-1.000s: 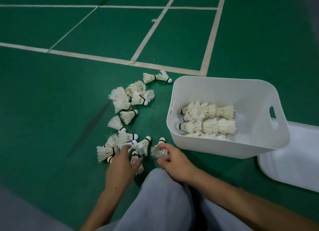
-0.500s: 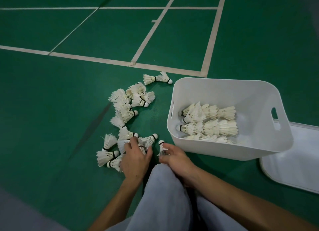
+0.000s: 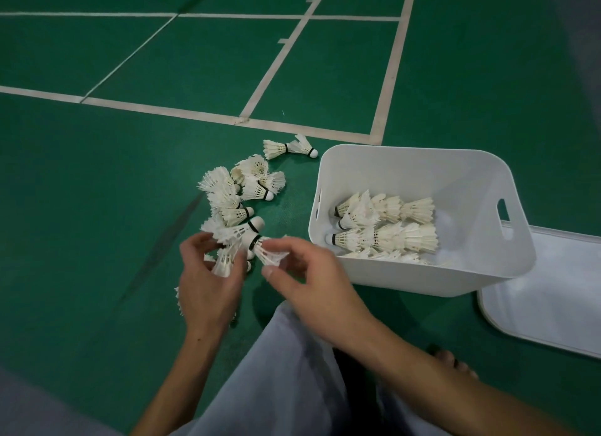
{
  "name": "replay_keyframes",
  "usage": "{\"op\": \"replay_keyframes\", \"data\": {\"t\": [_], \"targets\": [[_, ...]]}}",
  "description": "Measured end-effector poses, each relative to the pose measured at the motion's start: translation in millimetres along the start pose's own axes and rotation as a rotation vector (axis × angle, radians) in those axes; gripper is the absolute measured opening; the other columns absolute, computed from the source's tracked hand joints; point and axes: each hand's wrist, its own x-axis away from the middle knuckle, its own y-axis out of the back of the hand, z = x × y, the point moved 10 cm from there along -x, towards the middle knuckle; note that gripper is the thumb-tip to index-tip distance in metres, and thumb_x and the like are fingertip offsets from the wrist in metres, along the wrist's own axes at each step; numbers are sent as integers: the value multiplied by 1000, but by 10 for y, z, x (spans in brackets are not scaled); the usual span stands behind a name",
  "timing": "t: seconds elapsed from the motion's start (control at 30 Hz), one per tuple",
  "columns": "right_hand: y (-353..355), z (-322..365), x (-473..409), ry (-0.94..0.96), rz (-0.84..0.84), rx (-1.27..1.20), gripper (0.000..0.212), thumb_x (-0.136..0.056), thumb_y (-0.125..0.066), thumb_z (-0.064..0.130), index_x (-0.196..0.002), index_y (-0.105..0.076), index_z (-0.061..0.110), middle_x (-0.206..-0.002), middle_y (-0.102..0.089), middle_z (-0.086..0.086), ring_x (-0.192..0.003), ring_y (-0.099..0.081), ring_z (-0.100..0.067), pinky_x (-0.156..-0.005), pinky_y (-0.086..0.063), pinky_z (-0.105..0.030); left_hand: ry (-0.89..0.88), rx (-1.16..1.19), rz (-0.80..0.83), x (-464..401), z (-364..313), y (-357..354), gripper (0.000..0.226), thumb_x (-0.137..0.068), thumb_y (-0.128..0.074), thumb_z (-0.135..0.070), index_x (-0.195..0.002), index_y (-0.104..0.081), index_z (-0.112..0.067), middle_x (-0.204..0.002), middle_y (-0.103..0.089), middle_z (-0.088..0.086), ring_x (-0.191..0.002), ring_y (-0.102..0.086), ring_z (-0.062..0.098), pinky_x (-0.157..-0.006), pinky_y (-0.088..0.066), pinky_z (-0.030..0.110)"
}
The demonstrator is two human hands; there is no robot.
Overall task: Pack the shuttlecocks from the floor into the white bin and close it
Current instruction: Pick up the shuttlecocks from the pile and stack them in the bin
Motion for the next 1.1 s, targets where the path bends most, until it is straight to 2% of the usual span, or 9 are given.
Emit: {"op": "replay_keyframes", "data": {"t": [0.1, 0.23, 0.33, 0.4, 0.5, 0.6, 0.8, 0.93, 1.1], "targets": [[376, 355, 7, 60, -97, 2, 22, -98, -72, 29, -119, -73, 35, -96, -74, 7, -86, -71, -13, -75, -63, -40, -84, 91, 30, -110, -353, 49, 66, -87, -85, -36, -138, -45, -24, -116, -60, -22, -103, -63, 4, -86, -54, 32], [1065, 534, -48, 103, -301, 19, 14, -98, -72, 22, -108, -76, 30, -90, -75, 9, -79, -70, -10, -67, -58, -24, -220, 133, 105, -190, -878, -49, 69, -90, -82, -29, -147, -45, -29, -115, -57, -23, -99, -59, -12, -84, -49, 17], [1605, 401, -126, 77, -414, 154, 15, -97, -71, 19, -107, -75, 29, -76, -70, 12, -64, -61, -3, -55, -46, -17, -343, 149, 181, -204, -1266, -251, 61, -92, -81, -25, -146, -52, -30, -121, -62, -18, -106, -65, 6, -90, -57, 31], [1878, 204, -213, 12, -418, 300, 20, -96, -72, 20, -114, -72, 29, -69, -63, 12, -57, -57, -2, -51, -42, -14, -419, 118, 236, -223, -1470, -452, 55, -93, -79, -25, -144, -56, -28, -129, -64, -15, -113, -64, 11, -93, -57, 38], [2172, -101, -348, -90, -432, 496, 27, -93, -76, 19, -119, -69, 25, -81, -66, 7, -71, -63, -2, -59, -48, -15, -501, 43, 299, -283, -1707, -757, 52, -94, -77, -31, -142, -58, -25, -131, -66, -12, -112, -63, 6, -93, -56, 33], [2262, -325, -511, -139, -411, 639, 27, -91, -78, 19, -116, -70, 21, -86, -66, 7, -84, -65, -13, -77, -58, -33, -537, -25, 365, -342, -1859, -1064, 53, -94, -75, -38, -143, -58, -25, -132, -67, -11, -109, -64, 7, -90, -58, 36], [2056, -642, -915, -130, -271, 817, 28, -93, -73, 14, -119, -69, 19, -96, -70, 1, -87, -67, -17, -75, -56, -33, -552, -158, 427, -414, -1954, -1524, 54, -93, -66, -51, -142, -55, -30, -135, -66, -15, -119, -65, 11, -91, -59, 45], [1960, -882, -1146, -189, -187, 797, 34, -90, -72, 6, -121, -67, 18, -106, -70, -3, -90, -66, -19, -71, -50, -29, -577, -264, 451, -401, -2001, -1699, 54, -94, -67, -48, -143, -54, -30, -133, -67, -13, -114, -66, 14, -84, -56, 40], [1932, -1137, -1270, -329, -102, 536, 29, -89, -69, 1, -109, -67, 21, -92, -73, -2, -85, -71, -18, -74, -59, -32, -672, -370, 475, -375, -2081, -1815, 53, -96, -64, -48, -145, -50, -33, -135, -65, -13, -107, -69, 16, -78, -58, 42]]}}
